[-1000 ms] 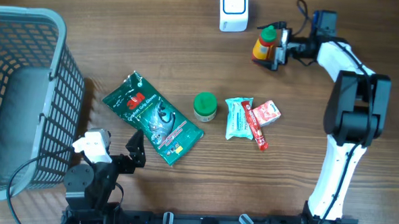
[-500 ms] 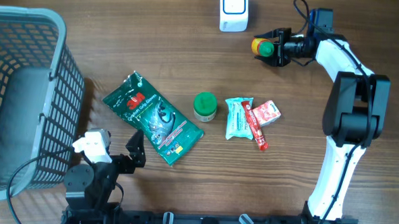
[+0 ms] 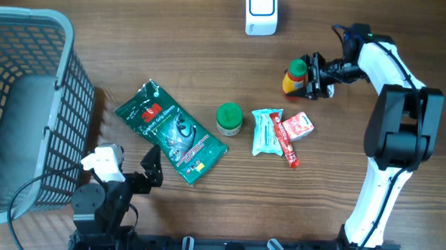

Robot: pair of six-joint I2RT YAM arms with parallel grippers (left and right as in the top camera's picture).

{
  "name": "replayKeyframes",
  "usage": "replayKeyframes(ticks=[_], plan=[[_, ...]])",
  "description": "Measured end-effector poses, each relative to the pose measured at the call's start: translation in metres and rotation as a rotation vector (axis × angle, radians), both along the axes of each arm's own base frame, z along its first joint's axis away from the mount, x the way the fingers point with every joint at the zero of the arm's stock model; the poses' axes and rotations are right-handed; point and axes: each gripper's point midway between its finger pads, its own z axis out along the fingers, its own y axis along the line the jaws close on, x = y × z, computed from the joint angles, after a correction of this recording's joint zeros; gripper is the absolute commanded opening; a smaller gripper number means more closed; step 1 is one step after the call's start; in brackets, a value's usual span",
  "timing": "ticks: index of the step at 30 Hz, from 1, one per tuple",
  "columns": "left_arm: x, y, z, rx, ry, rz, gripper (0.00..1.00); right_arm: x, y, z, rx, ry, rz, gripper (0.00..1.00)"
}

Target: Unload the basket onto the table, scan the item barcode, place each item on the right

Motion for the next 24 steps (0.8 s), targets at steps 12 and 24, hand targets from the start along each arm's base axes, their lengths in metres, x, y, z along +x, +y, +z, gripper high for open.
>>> replayKeyframes(ticks=[12,24], plan=[[0.000,0.000,0.000,0.000,0.000,0.000,1.00,0.010,0.005,0.010,0.041,0.121,-0.129,0.67],[0.000,0.000,0.000,0.000,0.000,0.000,1.00,0.046,0.014,0.036,0.098,-0.176,-0.077,0.94]])
